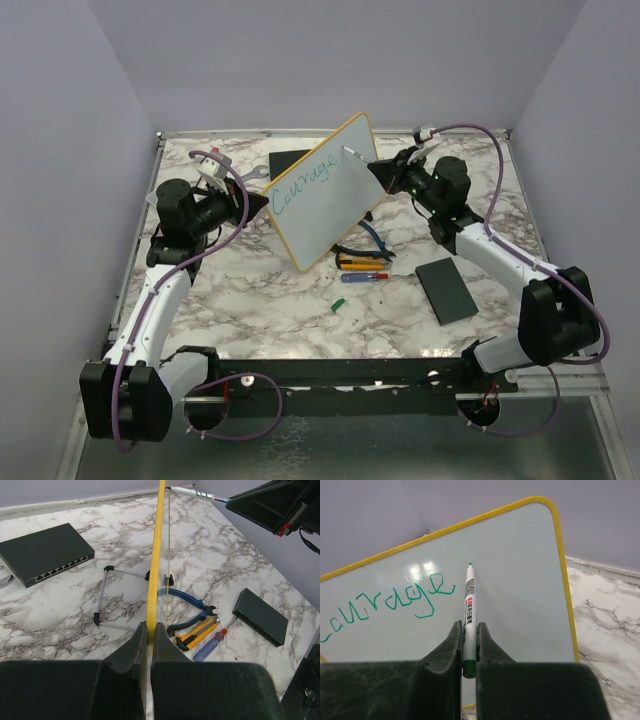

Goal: Write a sentence on the whiteboard

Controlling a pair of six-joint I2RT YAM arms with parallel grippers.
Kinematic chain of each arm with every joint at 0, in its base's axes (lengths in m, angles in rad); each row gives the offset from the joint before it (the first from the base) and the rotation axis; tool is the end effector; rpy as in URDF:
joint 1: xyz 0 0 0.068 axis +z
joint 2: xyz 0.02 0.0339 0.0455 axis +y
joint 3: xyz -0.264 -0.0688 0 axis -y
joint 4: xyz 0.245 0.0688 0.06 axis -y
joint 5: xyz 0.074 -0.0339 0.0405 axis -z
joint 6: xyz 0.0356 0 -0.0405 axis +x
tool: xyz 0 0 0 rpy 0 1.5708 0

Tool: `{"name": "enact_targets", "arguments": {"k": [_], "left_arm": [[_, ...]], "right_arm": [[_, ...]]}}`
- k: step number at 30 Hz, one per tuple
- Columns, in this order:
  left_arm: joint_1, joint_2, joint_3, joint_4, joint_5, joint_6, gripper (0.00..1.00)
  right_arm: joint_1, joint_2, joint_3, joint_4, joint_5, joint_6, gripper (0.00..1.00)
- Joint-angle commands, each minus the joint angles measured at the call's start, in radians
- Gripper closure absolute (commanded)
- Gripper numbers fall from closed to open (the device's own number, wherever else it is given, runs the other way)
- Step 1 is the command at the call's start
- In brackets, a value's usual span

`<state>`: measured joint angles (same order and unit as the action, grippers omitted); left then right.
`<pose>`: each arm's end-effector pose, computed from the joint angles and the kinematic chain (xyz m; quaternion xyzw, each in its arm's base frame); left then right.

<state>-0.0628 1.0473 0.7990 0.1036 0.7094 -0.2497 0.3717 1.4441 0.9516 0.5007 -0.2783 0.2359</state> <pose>0.2383 -0.0382 0.3255 0.1600 0.7274 -0.3550 0.5651 0.3124 0.1323 0.3133 -0.1456 0.6891 0.3035 0.6417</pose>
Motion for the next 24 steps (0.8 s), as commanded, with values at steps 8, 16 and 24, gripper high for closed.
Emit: {"name": "enact_targets", "arguments": {"k": [8, 16, 24], "left_arm": [[0.002, -0.021, -0.010, 0.026, -0.001, 0.022, 1.00], [0.002, -0.025, -0.009, 0.026, 0.001, 0.020, 1.00], [0.002, -0.026, -0.009, 0.026, 0.001, 0.021, 1.00]], "right_arm": [[-0.001, 0.031, 0.011, 0.001, -0.001, 0.000, 0.99], [-0.001, 0.019, -0.035, -0.007, -0.004, 0.013, 0.99], [-0.001, -0.002, -0.046, -0.013, 0.001, 0.016, 0.99]]}}
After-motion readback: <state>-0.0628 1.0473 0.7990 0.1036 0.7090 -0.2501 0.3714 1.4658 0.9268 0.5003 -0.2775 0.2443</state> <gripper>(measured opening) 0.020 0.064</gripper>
